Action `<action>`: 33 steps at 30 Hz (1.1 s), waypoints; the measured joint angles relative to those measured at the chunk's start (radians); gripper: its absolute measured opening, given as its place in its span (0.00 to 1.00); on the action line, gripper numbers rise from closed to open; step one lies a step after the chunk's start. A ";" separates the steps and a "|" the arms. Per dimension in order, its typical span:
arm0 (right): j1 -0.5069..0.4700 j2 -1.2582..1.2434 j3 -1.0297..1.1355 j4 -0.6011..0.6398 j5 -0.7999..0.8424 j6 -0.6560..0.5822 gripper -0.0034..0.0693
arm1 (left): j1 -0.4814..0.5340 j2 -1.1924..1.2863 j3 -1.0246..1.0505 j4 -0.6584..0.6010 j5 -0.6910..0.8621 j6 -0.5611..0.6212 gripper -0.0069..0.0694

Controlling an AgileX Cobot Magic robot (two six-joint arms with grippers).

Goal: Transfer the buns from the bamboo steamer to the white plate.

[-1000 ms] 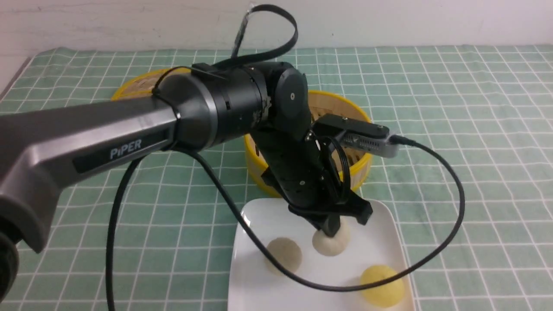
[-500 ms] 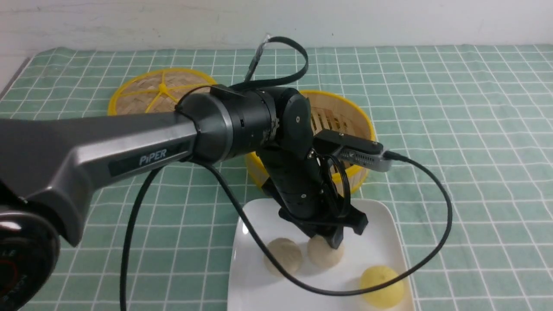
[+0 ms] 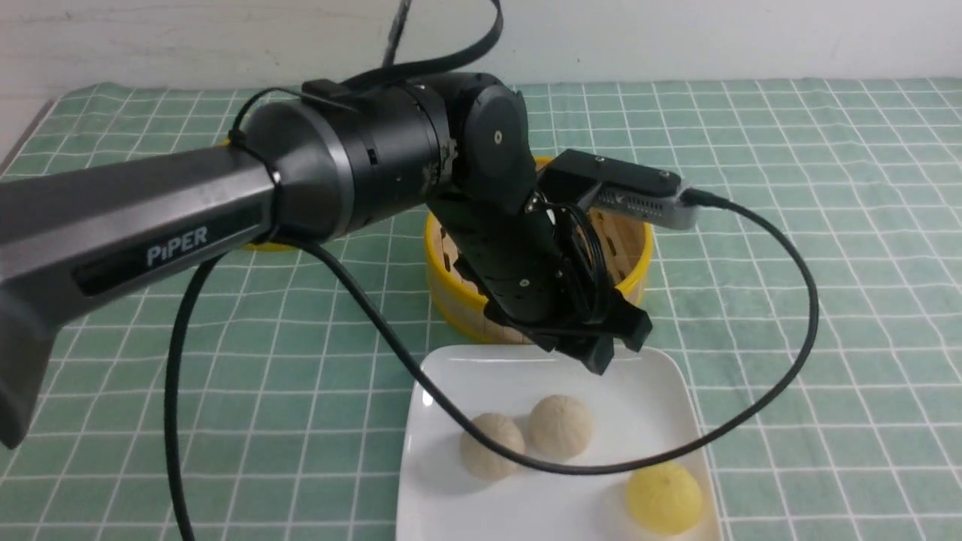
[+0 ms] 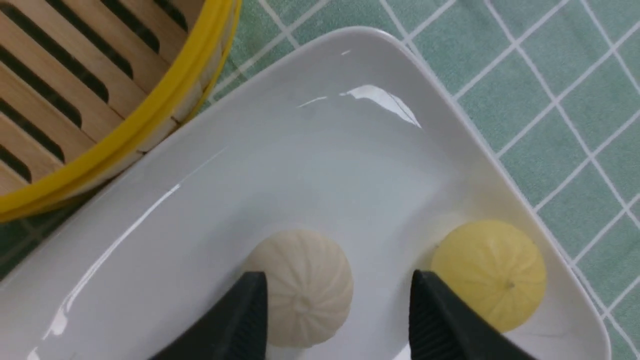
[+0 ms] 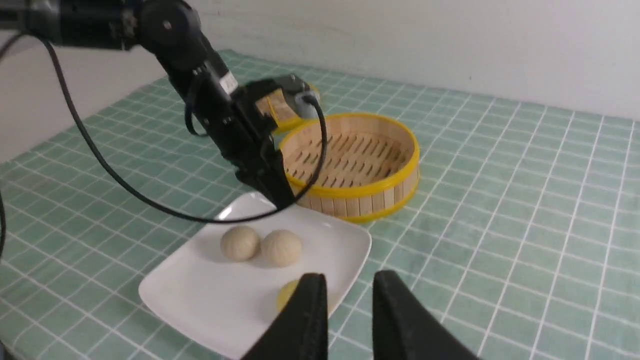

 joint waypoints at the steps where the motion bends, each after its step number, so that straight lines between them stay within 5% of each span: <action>1: 0.000 0.000 0.045 -0.005 0.000 0.002 0.20 | 0.000 -0.002 0.000 0.002 0.002 0.000 0.61; 6: 0.000 0.000 0.276 -0.027 -0.100 0.010 0.03 | 0.000 -0.002 0.000 0.008 0.011 -0.007 0.57; 17: 0.000 0.009 0.621 -0.028 -0.717 0.011 0.03 | 0.000 -0.002 0.000 0.008 0.015 -0.025 0.48; 33: 0.000 0.009 0.636 -0.028 -0.759 0.012 0.04 | 0.000 -0.002 0.000 0.002 -0.018 -0.055 0.35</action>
